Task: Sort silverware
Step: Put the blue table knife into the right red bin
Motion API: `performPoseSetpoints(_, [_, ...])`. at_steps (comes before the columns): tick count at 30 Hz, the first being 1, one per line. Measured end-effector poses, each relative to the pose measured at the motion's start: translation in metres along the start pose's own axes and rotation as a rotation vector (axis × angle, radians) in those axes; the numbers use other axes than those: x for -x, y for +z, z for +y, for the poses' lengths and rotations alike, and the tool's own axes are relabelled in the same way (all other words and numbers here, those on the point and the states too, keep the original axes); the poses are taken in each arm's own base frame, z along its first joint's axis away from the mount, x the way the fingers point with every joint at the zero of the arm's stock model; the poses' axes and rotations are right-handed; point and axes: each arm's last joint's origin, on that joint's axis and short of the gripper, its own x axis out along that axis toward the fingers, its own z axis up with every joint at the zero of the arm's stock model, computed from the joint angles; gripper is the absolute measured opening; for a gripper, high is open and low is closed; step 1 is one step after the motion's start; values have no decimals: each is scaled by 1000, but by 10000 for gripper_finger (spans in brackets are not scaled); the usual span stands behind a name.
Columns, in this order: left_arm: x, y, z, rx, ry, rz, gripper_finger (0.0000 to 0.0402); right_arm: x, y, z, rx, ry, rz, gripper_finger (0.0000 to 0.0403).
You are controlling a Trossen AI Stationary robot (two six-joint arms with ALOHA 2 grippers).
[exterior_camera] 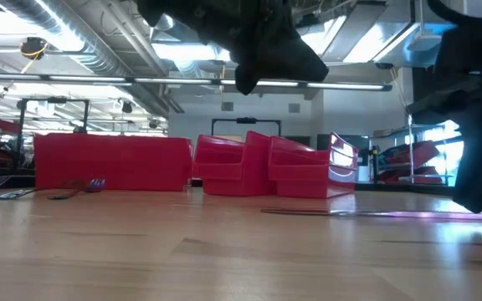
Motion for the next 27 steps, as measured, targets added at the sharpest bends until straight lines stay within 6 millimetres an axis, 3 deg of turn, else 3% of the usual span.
performPoseSetpoints(8, [-1,-14,-2,-4,-67,137,21,0,0,0,-8,1,-8,158])
performPoseSetpoints(14, [-5,-26,-7,-52,-118,210,31,0,1,-1,-51,-28,-33,187])
performPoseSetpoints(20, [-17,-37,-4,27,-145,258,104,3,0,-2,-133,-109,-104,188])
performPoseSetpoints(27, [-35,-63,-12,-67,-149,307,198,-3,-14,-6,-248,-120,-124,188])
